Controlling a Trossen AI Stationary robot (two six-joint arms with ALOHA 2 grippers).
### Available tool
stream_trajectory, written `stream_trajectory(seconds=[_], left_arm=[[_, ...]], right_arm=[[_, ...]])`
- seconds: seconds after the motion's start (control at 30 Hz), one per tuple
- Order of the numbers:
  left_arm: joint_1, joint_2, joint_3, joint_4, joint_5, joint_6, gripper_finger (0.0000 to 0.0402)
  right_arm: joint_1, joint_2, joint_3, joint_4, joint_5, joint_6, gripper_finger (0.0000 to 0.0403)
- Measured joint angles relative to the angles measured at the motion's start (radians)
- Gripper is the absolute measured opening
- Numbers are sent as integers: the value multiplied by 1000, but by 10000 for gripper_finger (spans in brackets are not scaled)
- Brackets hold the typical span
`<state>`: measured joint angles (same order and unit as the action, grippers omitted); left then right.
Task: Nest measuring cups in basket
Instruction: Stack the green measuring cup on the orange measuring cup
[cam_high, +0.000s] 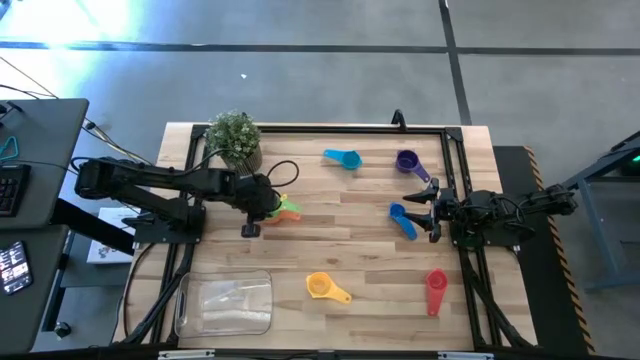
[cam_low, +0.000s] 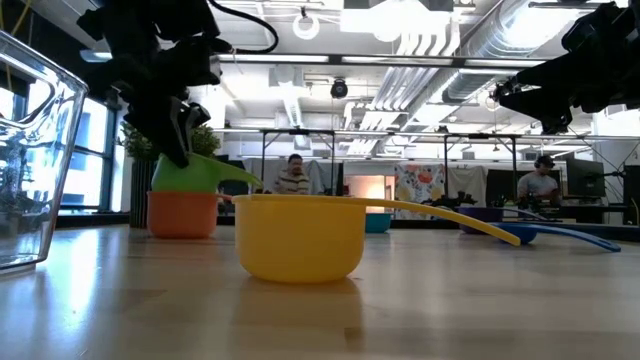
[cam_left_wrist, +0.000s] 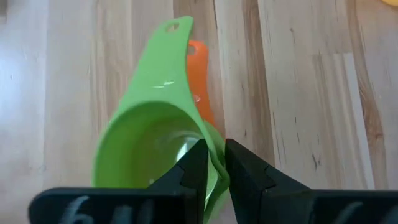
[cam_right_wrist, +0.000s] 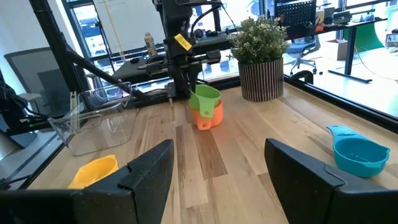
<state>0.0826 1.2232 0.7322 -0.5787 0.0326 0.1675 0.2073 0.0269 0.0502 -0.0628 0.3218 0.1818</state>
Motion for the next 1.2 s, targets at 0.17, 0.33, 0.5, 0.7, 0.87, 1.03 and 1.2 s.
stream_trajectory(seconds=[0.17,0.33,0.5,0.7,0.87,1.03,1.2], left_arm=[[0,0,0,-6,0,13,73],[0,0,0,-7,-1,11,105],[0,0,0,-7,-1,15,142],[0,0,0,-4,-2,52,170],[0,0,0,-7,4,38,172],[0,0,0,-8,4,36,150],[0,0,0,-7,5,36,90]], right_arm=[[0,0,0,0,0,0,243],[0,0,0,0,0,0,243],[0,0,0,0,0,0,243],[0,0,0,0,0,0,243],[0,0,0,0,0,0,243],[0,0,0,0,0,0,243],[0,0,0,0,0,0,243]])
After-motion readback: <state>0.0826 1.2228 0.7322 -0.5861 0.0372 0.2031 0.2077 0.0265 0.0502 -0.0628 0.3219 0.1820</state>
